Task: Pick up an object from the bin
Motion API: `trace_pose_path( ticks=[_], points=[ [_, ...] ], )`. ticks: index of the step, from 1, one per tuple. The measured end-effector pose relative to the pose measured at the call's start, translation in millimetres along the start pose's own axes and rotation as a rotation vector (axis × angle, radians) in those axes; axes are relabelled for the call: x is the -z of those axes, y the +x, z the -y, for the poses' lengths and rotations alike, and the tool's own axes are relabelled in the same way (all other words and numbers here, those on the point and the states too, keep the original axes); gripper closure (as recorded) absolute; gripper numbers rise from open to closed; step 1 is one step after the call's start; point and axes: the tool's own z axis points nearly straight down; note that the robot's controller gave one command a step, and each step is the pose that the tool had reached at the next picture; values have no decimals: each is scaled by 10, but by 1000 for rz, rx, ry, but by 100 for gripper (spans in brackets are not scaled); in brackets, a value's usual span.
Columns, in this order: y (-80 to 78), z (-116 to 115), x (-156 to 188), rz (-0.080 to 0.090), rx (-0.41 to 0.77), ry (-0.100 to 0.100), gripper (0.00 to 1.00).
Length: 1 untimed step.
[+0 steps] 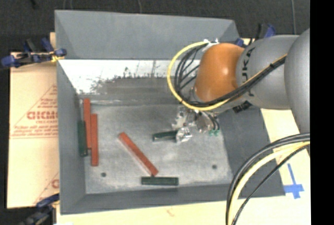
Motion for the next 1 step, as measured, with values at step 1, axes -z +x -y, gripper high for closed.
trace_pose_path(
  ticks=[1],
  points=[
    [-2,0,0,1,0,0,100]
  ],
)
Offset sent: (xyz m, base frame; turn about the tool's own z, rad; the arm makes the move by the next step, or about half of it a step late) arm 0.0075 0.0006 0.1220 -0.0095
